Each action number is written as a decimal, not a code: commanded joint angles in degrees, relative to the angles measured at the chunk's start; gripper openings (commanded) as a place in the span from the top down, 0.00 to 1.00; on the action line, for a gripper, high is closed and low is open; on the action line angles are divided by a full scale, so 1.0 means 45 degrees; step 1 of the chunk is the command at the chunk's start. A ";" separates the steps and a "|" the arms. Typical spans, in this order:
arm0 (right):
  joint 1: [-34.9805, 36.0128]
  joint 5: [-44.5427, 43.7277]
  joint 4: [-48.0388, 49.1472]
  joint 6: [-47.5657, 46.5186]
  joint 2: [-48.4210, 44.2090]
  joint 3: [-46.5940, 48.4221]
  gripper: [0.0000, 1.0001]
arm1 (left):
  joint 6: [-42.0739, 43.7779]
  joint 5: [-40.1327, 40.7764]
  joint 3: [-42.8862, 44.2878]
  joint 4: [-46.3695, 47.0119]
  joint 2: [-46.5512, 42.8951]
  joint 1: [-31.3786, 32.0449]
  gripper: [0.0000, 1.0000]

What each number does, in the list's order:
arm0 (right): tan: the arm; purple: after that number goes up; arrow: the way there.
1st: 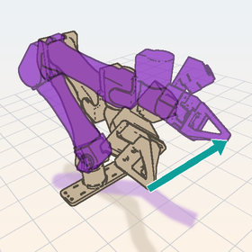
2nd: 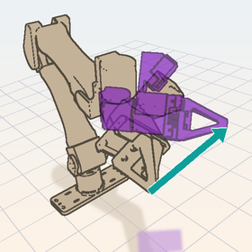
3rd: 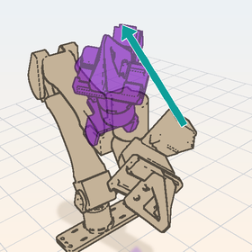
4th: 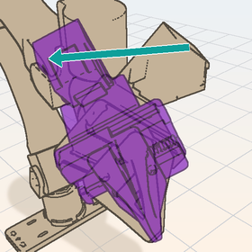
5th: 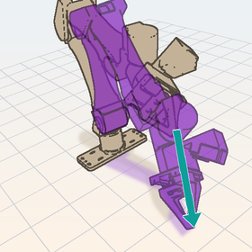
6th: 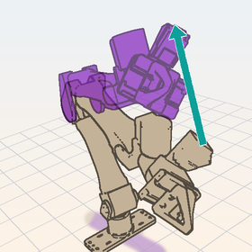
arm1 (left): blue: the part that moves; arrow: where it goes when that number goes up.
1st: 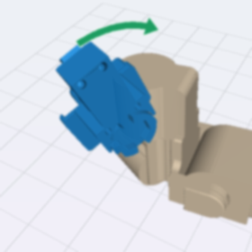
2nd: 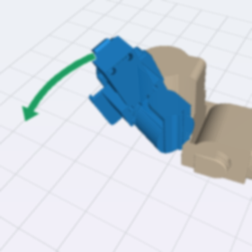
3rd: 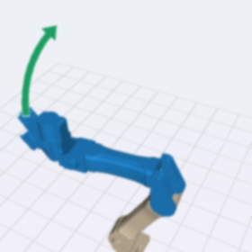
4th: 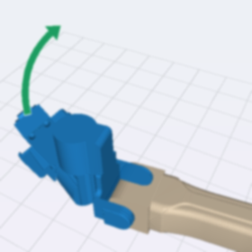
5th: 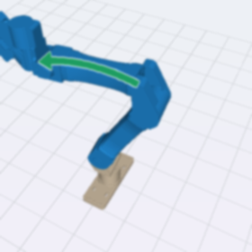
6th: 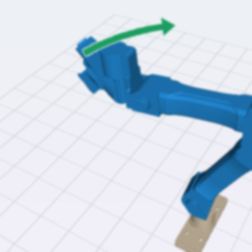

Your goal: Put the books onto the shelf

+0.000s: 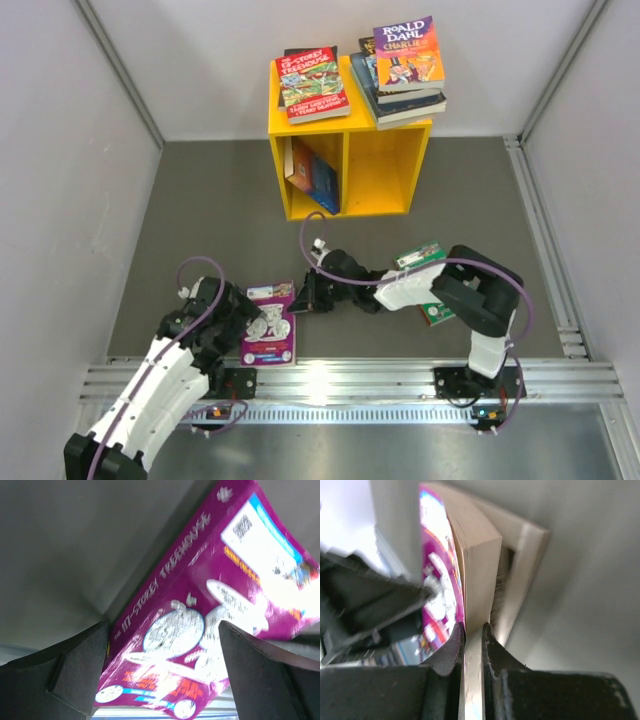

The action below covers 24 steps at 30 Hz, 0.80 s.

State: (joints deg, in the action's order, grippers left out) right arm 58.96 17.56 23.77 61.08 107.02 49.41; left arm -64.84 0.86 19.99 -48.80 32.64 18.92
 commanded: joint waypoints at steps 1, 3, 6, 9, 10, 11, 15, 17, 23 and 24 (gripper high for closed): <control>0.0298 0.2133 0.0075 -0.0466 -0.2431 -0.0390 1.00 | -0.0202 -0.0818 0.1161 0.2836 -0.0476 0.0093 0.05; -0.0247 0.2055 -0.0145 -0.0487 -0.3774 -0.0860 1.00 | -0.0006 -0.0739 0.1572 0.2835 -0.0788 0.0093 0.04; -0.1028 0.2210 -0.0515 -0.0526 -0.5415 -0.1778 1.00 | -0.0006 -0.0835 0.1419 0.3322 -0.1335 0.0093 0.04; -0.1848 0.2503 -0.0828 -0.0546 -0.6823 -0.2657 1.00 | -0.0141 -0.1323 0.0777 0.4198 -0.2057 0.0093 0.04; -0.2045 0.2620 -0.0848 -0.0488 -0.7139 -0.3046 1.00 | -0.0200 -0.1499 0.0580 0.4474 -0.2252 0.0093 0.05; -0.2395 0.2853 -0.0907 -0.0449 -0.7645 -0.3224 1.00 | -0.0259 -0.1906 0.0133 0.4786 -0.2621 0.0093 0.06; -0.3003 0.3109 -0.1765 -0.0876 -0.8508 -0.3693 1.00 | -0.0707 -0.3080 -0.0749 0.7030 -0.3269 0.0093 0.12; -0.3257 0.3245 -0.1864 -0.0917 -0.8704 -0.3850 1.00 | -0.0689 -0.3665 -0.0828 0.7559 -0.3250 0.0093 0.14; -0.3883 0.3577 -0.1708 -0.0838 -0.8978 -0.4163 1.00 | -0.0006 -0.6303 -0.0692 0.8734 -0.1926 0.0093 0.16; -0.3961 0.3616 -0.1689 -0.0858 -0.8959 -0.4163 1.00 | 0.0188 -0.6672 -0.0672 0.8831 -0.1709 0.0093 0.16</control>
State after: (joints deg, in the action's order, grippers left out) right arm 42.33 30.28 10.94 57.41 69.28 29.63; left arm -66.19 -21.17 16.05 -16.05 21.96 19.27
